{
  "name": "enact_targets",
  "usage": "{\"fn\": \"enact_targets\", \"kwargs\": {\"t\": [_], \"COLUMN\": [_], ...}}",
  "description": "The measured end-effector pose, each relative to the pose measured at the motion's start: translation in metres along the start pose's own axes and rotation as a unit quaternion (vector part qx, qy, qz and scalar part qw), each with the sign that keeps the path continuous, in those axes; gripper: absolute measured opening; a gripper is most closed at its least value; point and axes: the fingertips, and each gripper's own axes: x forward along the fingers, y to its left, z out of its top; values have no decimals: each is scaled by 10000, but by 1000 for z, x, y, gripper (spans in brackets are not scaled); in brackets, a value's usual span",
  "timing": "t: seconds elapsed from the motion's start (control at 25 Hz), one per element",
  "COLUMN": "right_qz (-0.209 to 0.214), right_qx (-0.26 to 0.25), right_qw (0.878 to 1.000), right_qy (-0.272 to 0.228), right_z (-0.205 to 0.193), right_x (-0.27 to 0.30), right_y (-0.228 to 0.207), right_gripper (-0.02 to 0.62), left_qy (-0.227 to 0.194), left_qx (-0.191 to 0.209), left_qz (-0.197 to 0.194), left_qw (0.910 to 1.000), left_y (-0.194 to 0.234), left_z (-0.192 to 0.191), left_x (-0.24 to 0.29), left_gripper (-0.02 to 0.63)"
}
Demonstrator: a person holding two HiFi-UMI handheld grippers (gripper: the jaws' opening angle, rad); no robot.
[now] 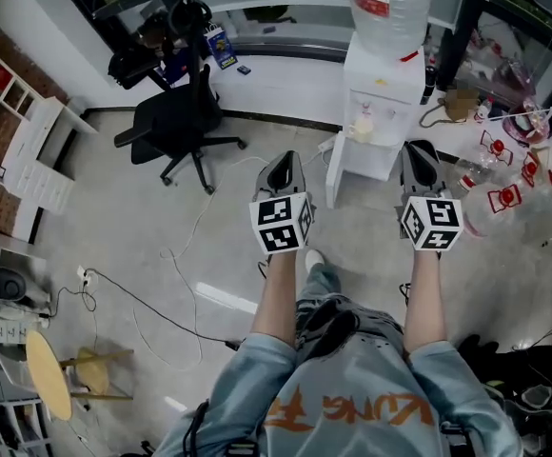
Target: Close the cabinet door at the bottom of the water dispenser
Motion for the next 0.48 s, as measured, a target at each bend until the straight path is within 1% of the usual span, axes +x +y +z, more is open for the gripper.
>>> {"fn": "enact_targets", "kwargs": {"t": [0.16, 0.32, 0.48], "right_qz": [16, 124, 64], "right_qx": [163, 301, 480], "right_qw": [9996, 9982, 9960], "right_qy": [236, 504, 751], "right_z": [-21, -46, -68], "right_x": [47, 98, 139], "right_y": [4, 15, 11], "right_gripper": [31, 31, 31], "left_qy": [326, 703, 1060], "left_qx": [-10, -86, -77], "left_qz": [-45, 6, -116], "left_qw": [9995, 9975, 9943], "left_y": [22, 54, 69], "left_z": [-17, -38, -56], "left_x": [39, 78, 118], "left_gripper": [8, 8, 8]}}
